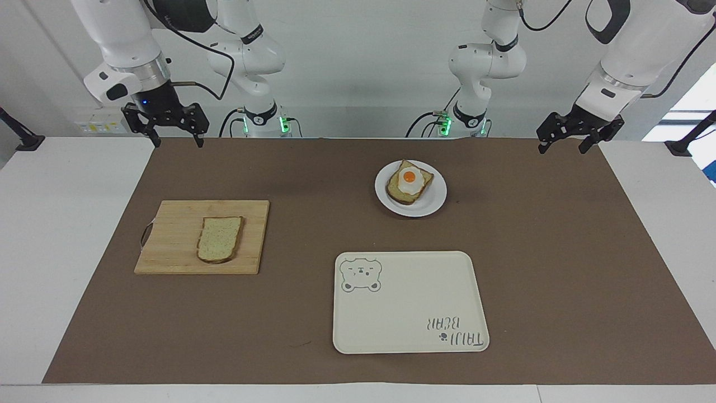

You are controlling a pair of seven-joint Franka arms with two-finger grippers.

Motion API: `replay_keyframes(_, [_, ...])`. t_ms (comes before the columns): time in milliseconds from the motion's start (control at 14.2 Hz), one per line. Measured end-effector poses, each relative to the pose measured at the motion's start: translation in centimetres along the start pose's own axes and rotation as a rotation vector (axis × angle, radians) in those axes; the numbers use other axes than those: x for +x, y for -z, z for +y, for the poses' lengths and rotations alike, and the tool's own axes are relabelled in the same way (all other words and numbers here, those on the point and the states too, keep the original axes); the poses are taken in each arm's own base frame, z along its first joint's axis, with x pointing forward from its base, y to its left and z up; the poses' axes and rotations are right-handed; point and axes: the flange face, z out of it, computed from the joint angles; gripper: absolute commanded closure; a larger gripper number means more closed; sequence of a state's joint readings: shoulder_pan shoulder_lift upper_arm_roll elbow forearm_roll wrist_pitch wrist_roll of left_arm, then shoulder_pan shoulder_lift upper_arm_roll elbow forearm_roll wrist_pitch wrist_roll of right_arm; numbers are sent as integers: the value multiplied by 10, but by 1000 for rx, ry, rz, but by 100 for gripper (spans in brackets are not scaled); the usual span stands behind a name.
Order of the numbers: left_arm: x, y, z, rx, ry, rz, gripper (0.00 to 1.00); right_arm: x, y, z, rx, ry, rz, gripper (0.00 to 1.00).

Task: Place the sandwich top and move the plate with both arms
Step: 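Reach the right gripper to the bread slice on the wooden board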

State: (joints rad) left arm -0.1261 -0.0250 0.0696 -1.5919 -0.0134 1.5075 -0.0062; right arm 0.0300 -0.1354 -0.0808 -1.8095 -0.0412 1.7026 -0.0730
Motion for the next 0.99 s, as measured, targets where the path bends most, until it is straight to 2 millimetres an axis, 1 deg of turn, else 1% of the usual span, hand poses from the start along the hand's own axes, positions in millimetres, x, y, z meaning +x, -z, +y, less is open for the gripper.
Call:
replay_keyframes(212, [0,0,0,0,0,0,0,7,-31,9,-1,11,-12,0])
replay_keyframes(353, [0,0,1,0,-2,0,0,17,-55,16,-3,4,-25,0])
replay_keyframes(423, [0,0,2,0,-4,0,0,23,-69,20,0,0,-29,0])
replay_keyframes(635, [0,0,10,1,-18,0,0,43,-120,33,37,-20,-37,0])
replay_keyframes(776, [0,0,15,2,-28,0,0,53,-148,40,42,-22,-30,0])
replay_keyframes(988, [-1,2,19,2,-36,4,0,59,-185,42,40,-11,-23,0])
